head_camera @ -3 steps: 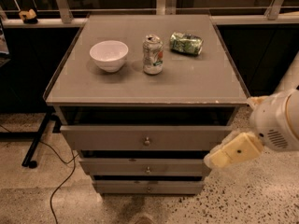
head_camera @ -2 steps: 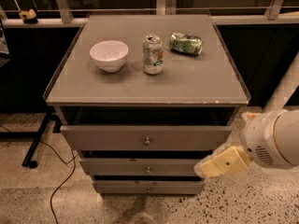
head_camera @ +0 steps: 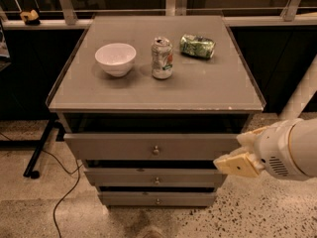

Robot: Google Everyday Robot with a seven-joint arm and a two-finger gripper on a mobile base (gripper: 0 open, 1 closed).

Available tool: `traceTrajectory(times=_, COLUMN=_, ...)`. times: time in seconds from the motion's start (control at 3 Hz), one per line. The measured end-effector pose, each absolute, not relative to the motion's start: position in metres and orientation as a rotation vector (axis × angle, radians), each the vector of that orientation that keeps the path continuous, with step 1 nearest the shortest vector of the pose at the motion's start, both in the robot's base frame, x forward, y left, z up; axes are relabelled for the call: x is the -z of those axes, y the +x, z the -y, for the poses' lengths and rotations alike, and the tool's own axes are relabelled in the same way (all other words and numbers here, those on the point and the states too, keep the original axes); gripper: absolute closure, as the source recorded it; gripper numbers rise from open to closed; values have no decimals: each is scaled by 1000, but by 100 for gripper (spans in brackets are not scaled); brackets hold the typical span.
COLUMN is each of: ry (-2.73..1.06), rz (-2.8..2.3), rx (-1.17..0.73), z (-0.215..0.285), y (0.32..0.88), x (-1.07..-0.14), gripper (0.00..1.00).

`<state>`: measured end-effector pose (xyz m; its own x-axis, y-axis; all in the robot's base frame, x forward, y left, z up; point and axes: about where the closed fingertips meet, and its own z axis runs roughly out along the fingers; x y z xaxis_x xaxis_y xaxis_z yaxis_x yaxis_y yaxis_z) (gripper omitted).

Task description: Open top drawer

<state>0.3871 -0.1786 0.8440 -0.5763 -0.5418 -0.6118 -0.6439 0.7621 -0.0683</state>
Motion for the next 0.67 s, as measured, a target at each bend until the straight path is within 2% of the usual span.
traceTrajectory(times=0.67, ry=-883, rz=-2329, rx=-213, z=179, y=387, x=-844, gripper=89)
